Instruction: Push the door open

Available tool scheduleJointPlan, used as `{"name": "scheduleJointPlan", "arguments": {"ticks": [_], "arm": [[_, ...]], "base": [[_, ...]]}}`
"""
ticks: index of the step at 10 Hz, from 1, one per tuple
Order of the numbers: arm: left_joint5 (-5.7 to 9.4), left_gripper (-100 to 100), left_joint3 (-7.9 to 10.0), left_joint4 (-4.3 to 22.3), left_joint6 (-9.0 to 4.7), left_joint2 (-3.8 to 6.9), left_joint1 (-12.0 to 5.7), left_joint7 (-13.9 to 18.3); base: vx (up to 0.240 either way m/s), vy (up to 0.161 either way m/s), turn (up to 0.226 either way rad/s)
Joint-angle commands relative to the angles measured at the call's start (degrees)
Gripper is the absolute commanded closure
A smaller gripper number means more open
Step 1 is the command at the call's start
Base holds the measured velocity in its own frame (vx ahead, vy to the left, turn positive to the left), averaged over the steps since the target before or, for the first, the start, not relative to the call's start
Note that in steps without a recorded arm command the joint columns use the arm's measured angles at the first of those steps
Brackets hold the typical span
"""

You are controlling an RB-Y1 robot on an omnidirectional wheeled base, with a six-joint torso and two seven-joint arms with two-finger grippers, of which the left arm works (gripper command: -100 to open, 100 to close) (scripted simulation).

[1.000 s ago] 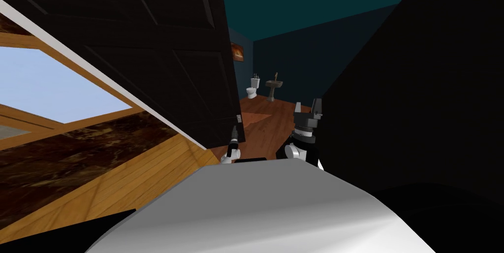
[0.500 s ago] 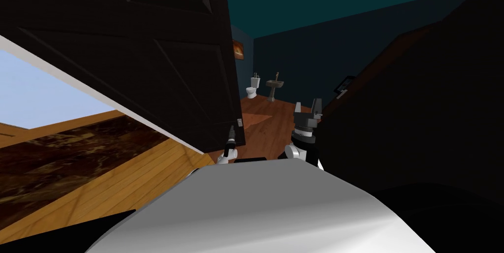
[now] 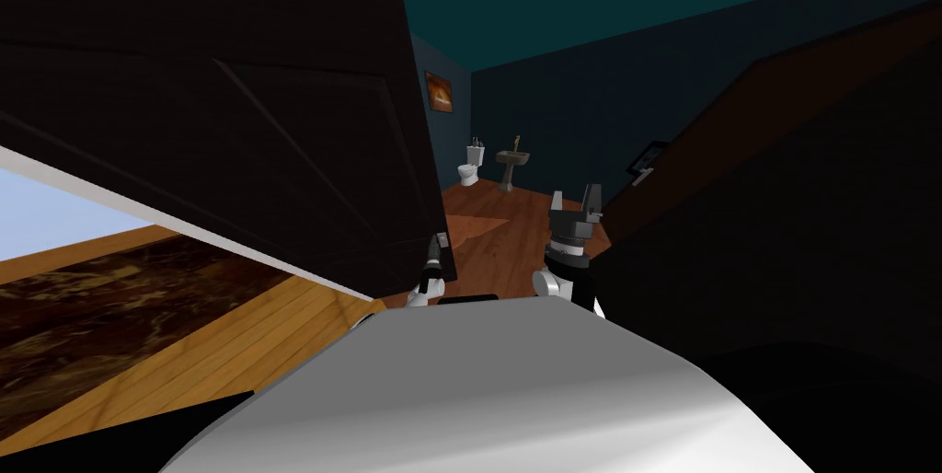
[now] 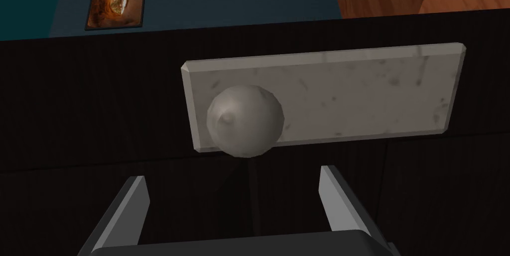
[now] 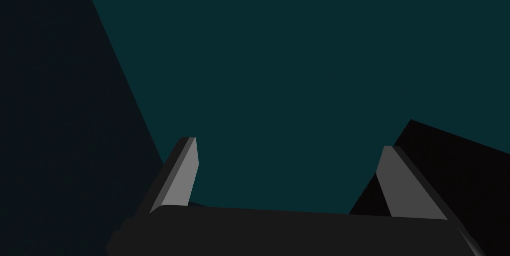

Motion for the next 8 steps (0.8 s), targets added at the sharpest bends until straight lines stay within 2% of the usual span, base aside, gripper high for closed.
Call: {"name": "scheduleJointPlan", "arguments": {"ticks": [1, 2, 3, 8], "arm": [[-0.01, -100, 0.17, 0.97, -0.42, -1.25, -0.48, 0.29], [-0.01, -100, 0.11, -0.09, 0.12, -0.74, 0.04, -0.05], [-0.01, 100, 0.11, -0.09, 0.12, -0.74, 0.04, -0.05], [-0.01, 100, 0.11, -0.09, 0.12, -0.74, 0.04, -0.05]], "base": [[0.189, -0.042, -0.022], [0.072, -0.017, 0.019], [-0.015, 0.000, -0.012], [-0.012, 0.003, -0.004]]}}
